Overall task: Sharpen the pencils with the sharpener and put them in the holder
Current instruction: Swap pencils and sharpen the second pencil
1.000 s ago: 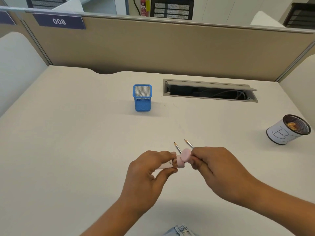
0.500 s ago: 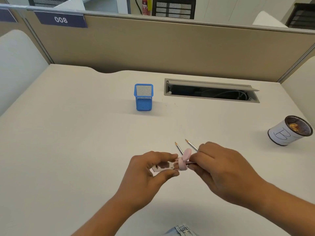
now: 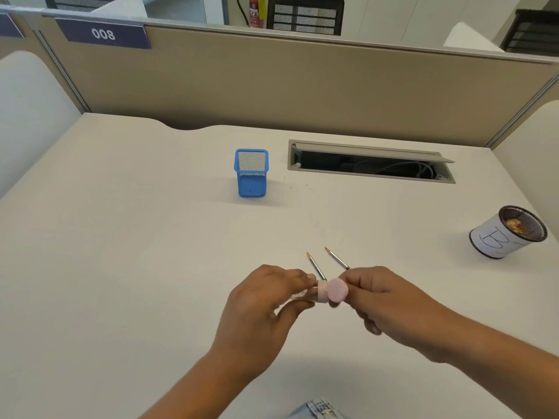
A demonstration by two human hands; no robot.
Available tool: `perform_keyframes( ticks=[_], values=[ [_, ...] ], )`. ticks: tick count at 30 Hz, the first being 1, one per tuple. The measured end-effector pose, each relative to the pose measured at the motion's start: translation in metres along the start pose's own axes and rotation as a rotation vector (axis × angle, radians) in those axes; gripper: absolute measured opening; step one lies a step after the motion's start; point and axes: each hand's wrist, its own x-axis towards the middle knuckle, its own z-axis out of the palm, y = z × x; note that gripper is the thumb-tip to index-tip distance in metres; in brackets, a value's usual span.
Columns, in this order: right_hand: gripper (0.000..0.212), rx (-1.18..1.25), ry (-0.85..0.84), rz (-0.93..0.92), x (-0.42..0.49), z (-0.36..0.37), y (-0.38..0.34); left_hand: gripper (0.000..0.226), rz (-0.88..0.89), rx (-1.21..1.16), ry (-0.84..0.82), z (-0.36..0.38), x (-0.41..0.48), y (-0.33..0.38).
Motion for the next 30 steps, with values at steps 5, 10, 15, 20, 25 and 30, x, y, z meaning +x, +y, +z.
perform_keyframes(
  ticks=[5,10,15,20,25,30],
  values=[
    [0.027,-0.947,0.397,-0.708,0.001,-0.007,0.012,0.030,-0.319,-0.206,-0.031,-0.009,0.002,0.006],
    [0.021,-1.055,0.435,-0.813,0.004,-0.003,0.014,0.031,-0.408,-0.294,-0.035,-0.009,0.005,0.012],
    [0.037,-0.205,0.242,-0.187,0.006,0.008,0.002,0.023,0.042,0.027,0.086,-0.001,0.007,0.007],
    [0.041,-0.057,0.070,0.021,0.005,0.002,-0.003,0.023,0.095,0.043,0.061,0.004,0.004,0.000],
    [0.034,-0.741,0.314,-0.566,0.002,-0.003,0.008,0.031,-0.257,-0.176,0.006,-0.004,0.007,0.003],
    [0.031,-1.048,0.459,-0.764,0.009,-0.005,0.014,0.032,-0.340,-0.257,-0.032,-0.005,0.009,0.007]
  ],
)
